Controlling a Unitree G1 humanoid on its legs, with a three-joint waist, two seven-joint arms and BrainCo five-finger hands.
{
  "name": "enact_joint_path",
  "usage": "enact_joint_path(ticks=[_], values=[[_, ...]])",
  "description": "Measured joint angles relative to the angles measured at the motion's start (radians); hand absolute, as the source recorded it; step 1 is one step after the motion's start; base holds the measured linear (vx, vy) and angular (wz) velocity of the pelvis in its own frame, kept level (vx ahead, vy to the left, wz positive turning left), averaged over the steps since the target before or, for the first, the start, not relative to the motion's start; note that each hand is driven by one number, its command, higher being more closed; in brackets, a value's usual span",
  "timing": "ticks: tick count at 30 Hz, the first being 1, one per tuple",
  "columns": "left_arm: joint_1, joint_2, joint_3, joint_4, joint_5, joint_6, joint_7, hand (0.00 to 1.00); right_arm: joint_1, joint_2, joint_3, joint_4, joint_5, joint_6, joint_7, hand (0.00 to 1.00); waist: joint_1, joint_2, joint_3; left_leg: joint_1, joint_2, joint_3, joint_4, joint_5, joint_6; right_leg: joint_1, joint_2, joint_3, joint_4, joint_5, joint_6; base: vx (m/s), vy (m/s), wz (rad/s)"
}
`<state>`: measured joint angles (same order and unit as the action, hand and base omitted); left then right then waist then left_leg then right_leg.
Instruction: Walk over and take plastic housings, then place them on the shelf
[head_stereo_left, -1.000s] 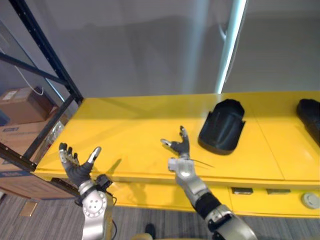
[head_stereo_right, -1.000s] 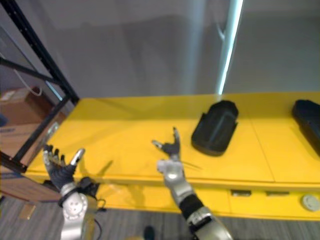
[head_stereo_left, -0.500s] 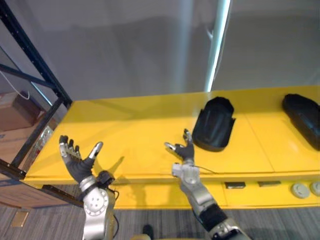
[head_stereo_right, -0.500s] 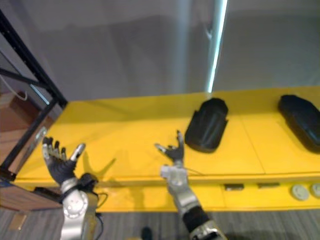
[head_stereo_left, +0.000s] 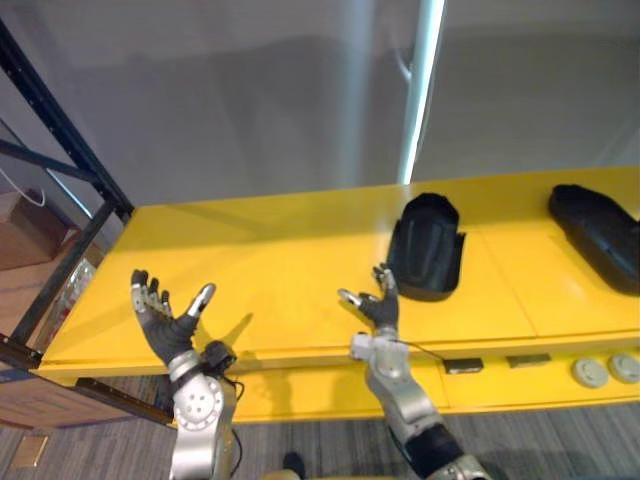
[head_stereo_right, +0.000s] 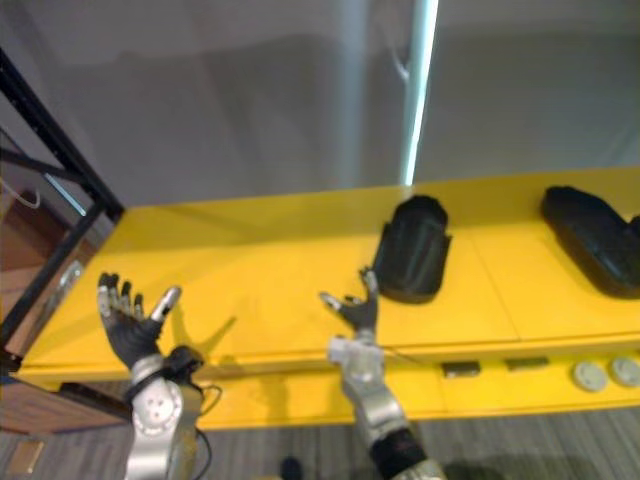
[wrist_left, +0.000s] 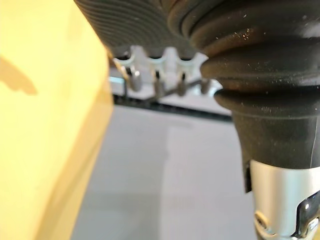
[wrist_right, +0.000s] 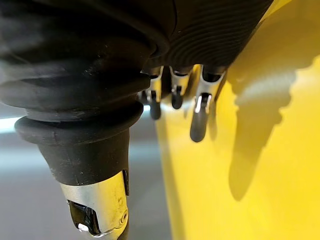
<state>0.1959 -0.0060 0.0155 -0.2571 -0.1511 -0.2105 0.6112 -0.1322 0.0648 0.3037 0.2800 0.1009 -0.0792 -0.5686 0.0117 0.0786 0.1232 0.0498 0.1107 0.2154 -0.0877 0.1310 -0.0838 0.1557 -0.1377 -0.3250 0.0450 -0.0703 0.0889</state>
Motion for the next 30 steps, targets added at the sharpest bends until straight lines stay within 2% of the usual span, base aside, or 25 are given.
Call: enact_joint_path(ticks=[9,15,22,28,30], values=[[0.002,0.000,-0.003,-0.024,-0.001,0.008,0.005,0.00,0.044,-0.020,-0.062,-0.065,0.000,0.008,-0.022,0.00,-0.004,-0.001,0.000,0.001,0.000,0.014,0.000,-0.002,0.000,-0.015,-0.001,0.023,0.012,-0.002,0.001,0.02,0.004,-0.05],[0.002,0.000,-0.030,-0.030,-0.001,0.019,0.005,0.00,0.057,-0.033,-0.079,-0.080,0.001,0.010,-0.021,0.00,-0.024,-0.001,-0.001,0.003,0.000,0.014,0.000,-0.002,0.000,-0.016,-0.002,0.024,0.015,-0.005,0.000,0.00,0.001,-0.01],[0.002,0.001,-0.031,-0.042,-0.001,0.030,0.005,0.00,0.092,-0.039,-0.092,-0.118,0.002,0.009,-0.009,0.00,-0.027,-0.001,-0.001,0.004,0.001,0.014,0.001,-0.003,-0.002,-0.020,-0.002,0.025,0.027,-0.014,0.002,0.00,0.000,0.00],[0.002,0.001,-0.030,-0.047,-0.001,0.039,0.007,0.00,0.106,-0.057,-0.100,-0.134,0.003,0.004,0.095,0.00,-0.027,-0.001,-0.001,0.004,0.001,0.013,0.001,-0.005,-0.004,-0.023,-0.002,0.025,0.035,-0.019,0.006,0.00,0.000,0.00],[0.002,0.001,-0.027,-0.047,-0.001,0.039,0.008,0.00,0.124,-0.073,-0.096,-0.143,0.004,-0.018,0.178,0.00,-0.026,-0.001,-0.001,0.004,0.001,0.013,0.001,-0.006,-0.006,-0.023,-0.002,0.025,0.037,-0.019,0.007,0.04,-0.004,0.00]])
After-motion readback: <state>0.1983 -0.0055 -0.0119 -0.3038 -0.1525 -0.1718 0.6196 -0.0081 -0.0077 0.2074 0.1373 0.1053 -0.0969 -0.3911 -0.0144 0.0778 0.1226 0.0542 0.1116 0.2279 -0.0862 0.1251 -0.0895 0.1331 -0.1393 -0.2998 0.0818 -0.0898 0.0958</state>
